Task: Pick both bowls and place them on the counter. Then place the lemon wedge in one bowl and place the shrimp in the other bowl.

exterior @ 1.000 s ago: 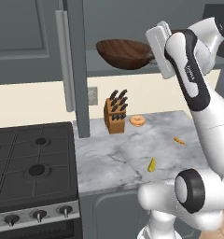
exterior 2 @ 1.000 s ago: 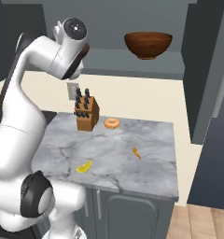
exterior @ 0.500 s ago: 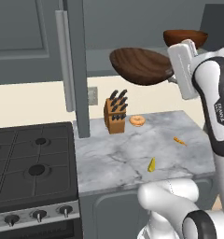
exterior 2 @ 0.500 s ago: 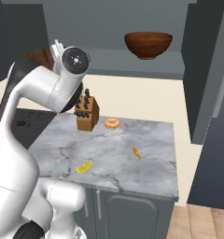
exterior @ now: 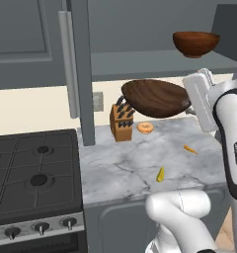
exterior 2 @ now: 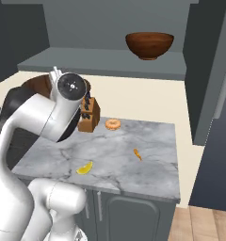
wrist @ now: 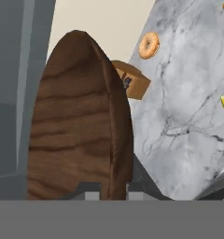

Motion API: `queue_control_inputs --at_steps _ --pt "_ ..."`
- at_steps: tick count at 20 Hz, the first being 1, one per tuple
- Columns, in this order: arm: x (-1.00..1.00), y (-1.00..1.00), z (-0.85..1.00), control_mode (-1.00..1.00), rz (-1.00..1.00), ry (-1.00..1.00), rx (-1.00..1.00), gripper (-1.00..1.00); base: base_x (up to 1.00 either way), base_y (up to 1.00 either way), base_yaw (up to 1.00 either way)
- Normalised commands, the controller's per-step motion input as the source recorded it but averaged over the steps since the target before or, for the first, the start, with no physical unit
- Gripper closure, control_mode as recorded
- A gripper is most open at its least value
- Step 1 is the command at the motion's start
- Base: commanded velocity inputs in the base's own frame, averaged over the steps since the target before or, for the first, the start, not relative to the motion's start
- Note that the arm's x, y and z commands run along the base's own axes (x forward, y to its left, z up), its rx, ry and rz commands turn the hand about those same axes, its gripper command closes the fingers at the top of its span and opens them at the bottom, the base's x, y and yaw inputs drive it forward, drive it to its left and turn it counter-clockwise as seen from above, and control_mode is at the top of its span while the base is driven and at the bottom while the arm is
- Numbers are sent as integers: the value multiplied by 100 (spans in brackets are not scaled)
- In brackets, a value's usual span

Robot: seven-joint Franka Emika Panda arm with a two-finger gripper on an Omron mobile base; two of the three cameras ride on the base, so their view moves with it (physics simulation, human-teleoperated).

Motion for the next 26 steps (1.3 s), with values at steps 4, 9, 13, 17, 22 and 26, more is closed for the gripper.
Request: queue_control_inputs --at_steps 4,9,13,17,22,26 --pt "3 21 -88 -100 -7 21 0 100 0 0 0" --pt "35 30 -87 -100 -10 12 2 100 0 0 0" --pt "57 27 -72 -100 -10 0 4 100 0 0 0" --pt "55 38 -76 -100 -9 0 2 100 0 0 0" --pt "51 35 -74 -100 -5 12 2 100 0 0 0" --pt "42 47 -69 -100 0 13 0 100 0 0 0"
